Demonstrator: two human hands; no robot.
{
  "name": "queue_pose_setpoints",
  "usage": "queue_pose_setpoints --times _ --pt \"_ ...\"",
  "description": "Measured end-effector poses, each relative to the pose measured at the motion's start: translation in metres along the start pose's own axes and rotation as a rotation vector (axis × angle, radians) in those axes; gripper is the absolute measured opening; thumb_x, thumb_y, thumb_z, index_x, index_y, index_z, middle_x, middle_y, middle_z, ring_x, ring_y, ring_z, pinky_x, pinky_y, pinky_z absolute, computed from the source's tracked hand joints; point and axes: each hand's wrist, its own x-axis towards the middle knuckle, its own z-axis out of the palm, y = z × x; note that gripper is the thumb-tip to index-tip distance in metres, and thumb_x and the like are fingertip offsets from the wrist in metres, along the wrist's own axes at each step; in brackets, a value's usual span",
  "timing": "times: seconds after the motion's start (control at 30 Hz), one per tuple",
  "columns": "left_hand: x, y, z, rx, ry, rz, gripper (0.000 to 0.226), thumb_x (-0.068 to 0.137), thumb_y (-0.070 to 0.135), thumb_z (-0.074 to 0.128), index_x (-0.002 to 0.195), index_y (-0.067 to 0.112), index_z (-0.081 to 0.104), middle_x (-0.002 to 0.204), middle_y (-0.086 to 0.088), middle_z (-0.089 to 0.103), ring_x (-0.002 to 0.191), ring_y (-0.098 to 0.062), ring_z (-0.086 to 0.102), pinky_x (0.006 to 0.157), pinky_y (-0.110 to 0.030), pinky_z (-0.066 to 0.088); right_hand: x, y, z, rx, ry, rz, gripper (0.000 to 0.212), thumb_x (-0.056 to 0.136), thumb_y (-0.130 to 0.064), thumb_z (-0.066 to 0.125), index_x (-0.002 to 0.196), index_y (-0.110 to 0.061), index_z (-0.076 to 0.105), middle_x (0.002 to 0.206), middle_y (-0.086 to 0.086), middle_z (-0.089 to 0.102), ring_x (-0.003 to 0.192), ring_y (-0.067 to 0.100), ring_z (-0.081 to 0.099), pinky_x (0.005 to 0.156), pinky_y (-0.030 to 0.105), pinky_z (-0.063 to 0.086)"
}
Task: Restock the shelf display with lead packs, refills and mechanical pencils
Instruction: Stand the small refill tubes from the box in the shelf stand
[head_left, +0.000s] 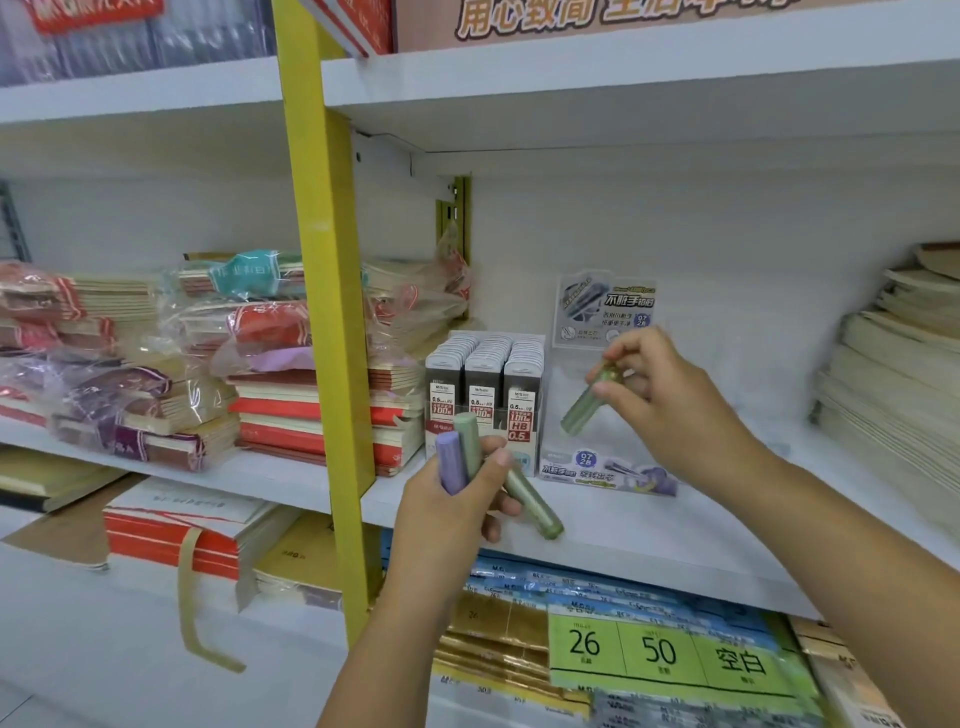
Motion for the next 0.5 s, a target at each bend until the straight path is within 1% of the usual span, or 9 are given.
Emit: queue_pose_setpoints --times 0.03,0.1,0.2,0.33,0.37,0.43,0.5 --pt "0.001 -0.001 0.000 -0.010 0.002 0.000 0.012 0.093 0.023 0.066 0.102 0.019 0.072 0.074 -0.006 0.073 0.061 -0.011 0.066 0.047 -0.019 0.046 0.003 0.004 0.004 -0.050 -0.047 -0.002 0.023 0.093 -0.020 0.060 0.095 -0.034 0.041 0.103 -0.006 0.067 0.093 0.011 0.067 0.090 0.040 0.051" --pt "0.003 -0.004 0.000 -0.035 0.007 0.005 0.009 0.093 0.025 0.065 0.098 0.023 0.073 0.082 -0.010 0.075 0.063 -0.012 0.067 0.048 -0.020 0.047 0.008 0.011 0.010 -0.091 -0.106 -0.004 0.019 0.093 -0.025 0.059 0.098 -0.031 0.042 0.104 -0.006 0.066 0.095 0.014 0.066 0.090 0.043 0.052" --pt "0.007 -0.005 0.000 -0.062 0.020 0.013 0.011 0.093 0.027 0.066 0.088 0.031 0.075 0.085 -0.011 0.075 0.062 -0.012 0.066 0.047 -0.020 0.047 0.013 0.015 0.013 -0.107 -0.108 -0.023 0.017 0.093 -0.028 0.060 0.094 -0.035 0.044 0.101 -0.008 0.067 0.095 0.012 0.066 0.090 0.043 0.053" --pt "0.009 -0.006 -0.001 -0.077 0.051 0.016 0.007 0.093 0.027 0.065 0.095 0.026 0.072 0.085 -0.009 0.076 0.060 -0.010 0.066 0.044 -0.020 0.046 0.015 0.017 0.015 -0.125 -0.077 -0.059 0.019 0.091 -0.027 0.062 0.088 -0.037 0.046 0.098 -0.006 0.067 0.092 0.013 0.066 0.086 0.041 0.054" --pt "0.009 -0.006 -0.001 -0.078 0.055 0.016 0.008 0.093 0.026 0.065 0.097 0.024 0.072 0.083 -0.008 0.076 0.060 -0.010 0.065 0.044 -0.020 0.046 0.014 0.018 0.017 -0.128 -0.077 -0.072 0.021 0.090 -0.025 0.064 0.087 -0.038 0.048 0.097 -0.007 0.067 0.090 0.012 0.066 0.085 0.040 0.054" --pt "0.010 -0.006 -0.002 -0.083 0.060 0.011 0.009 0.094 0.025 0.065 0.100 0.021 0.070 0.080 -0.006 0.075 0.061 -0.010 0.066 0.043 -0.020 0.046 0.011 0.020 0.021 -0.097 -0.095 -0.081 0.022 0.089 -0.022 0.066 0.086 -0.040 0.053 0.092 -0.015 0.066 0.086 0.004 0.065 0.082 0.037 0.055" --pt "0.010 -0.005 -0.002 -0.089 0.059 0.003 0.010 0.094 0.023 0.064 0.102 0.019 0.069 0.081 -0.004 0.076 0.063 -0.011 0.068 0.042 -0.021 0.046 0.007 0.024 0.026 -0.013 -0.121 -0.034 0.022 0.089 -0.019 0.066 0.088 -0.040 0.060 0.088 -0.019 0.066 0.081 0.002 0.065 0.077 0.040 0.058"
